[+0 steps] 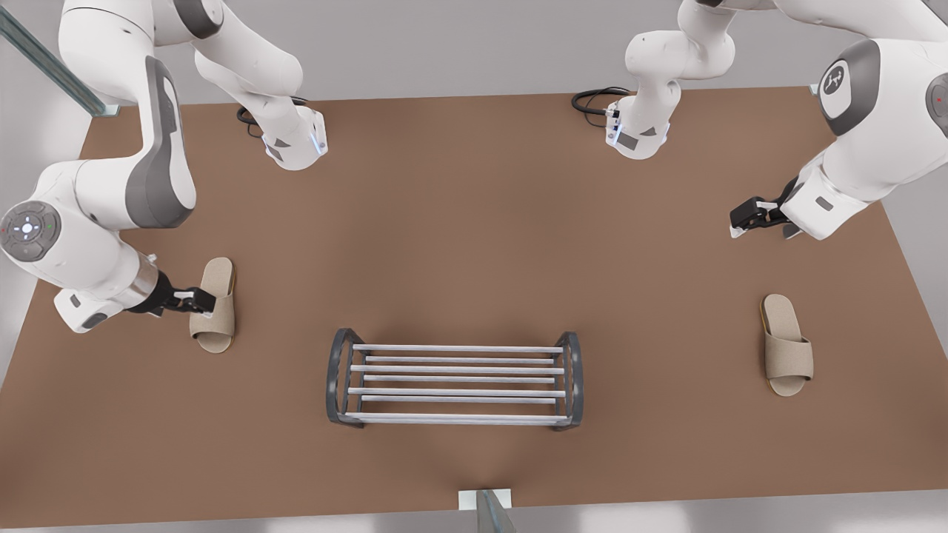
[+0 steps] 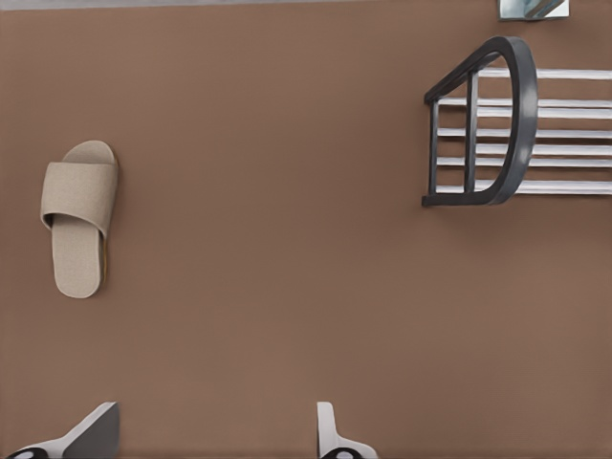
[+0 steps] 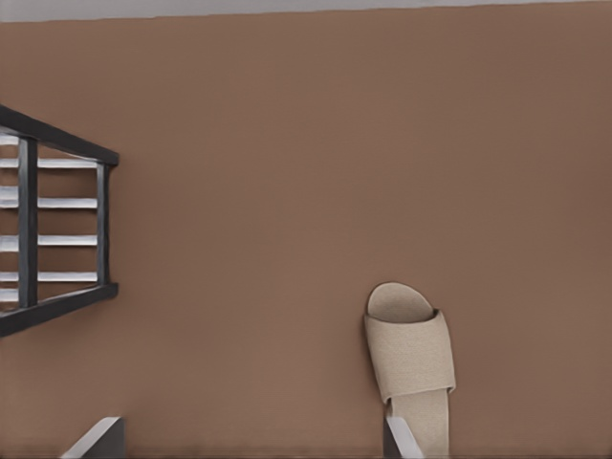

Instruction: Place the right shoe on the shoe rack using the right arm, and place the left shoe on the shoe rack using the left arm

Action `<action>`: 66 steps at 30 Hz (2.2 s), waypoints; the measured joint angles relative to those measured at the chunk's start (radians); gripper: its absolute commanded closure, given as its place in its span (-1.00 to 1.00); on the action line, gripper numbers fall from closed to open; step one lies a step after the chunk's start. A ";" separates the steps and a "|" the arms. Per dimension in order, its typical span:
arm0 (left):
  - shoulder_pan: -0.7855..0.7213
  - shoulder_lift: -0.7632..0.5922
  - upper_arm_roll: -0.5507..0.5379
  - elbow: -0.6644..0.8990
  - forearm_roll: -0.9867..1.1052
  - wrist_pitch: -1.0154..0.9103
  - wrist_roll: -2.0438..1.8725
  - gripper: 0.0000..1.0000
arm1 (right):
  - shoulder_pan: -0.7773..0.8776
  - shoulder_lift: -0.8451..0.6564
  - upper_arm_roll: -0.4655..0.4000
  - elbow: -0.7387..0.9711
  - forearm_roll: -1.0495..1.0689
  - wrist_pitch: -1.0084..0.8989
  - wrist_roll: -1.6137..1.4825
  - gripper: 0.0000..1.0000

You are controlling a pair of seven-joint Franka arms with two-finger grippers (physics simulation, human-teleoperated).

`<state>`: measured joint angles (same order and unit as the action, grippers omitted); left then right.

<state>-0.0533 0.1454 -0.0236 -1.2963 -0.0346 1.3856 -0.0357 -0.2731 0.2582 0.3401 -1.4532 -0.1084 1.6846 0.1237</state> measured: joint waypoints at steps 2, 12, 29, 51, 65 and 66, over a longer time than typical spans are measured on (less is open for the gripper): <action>-0.001 0.000 -0.001 0.000 0.001 0.000 0.000 -1.00 | -0.005 0.002 -0.001 0.006 0.003 -0.017 0.004 -1.00; -0.646 0.118 -0.001 -0.224 0.647 -0.140 -0.207 -1.00 | -0.154 -0.230 -0.003 -0.745 0.016 0.321 -0.027 -1.00; -0.629 -0.035 0.443 -1.181 1.867 0.784 -1.197 -1.00 | -0.361 0.033 0.002 -0.873 0.014 1.012 -0.376 -1.00; -0.187 0.426 0.494 -0.855 2.684 1.191 -2.790 -1.00 | -0.762 -0.101 0.372 -0.950 0.017 0.924 -0.590 -1.00; -0.081 0.531 0.398 -0.672 2.922 1.152 -2.862 -1.00 | -0.767 0.008 0.369 -0.909 0.016 0.857 -0.514 -1.00; -0.079 0.541 0.396 -0.663 2.927 1.152 -2.862 -1.00 | -0.768 0.024 0.369 -0.902 0.016 0.857 -0.508 -1.00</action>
<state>-0.1325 0.6868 0.3726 -1.9589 2.8919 2.5373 -2.8973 -1.0407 0.2821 0.7087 -2.3549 -0.0927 2.5414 -0.3840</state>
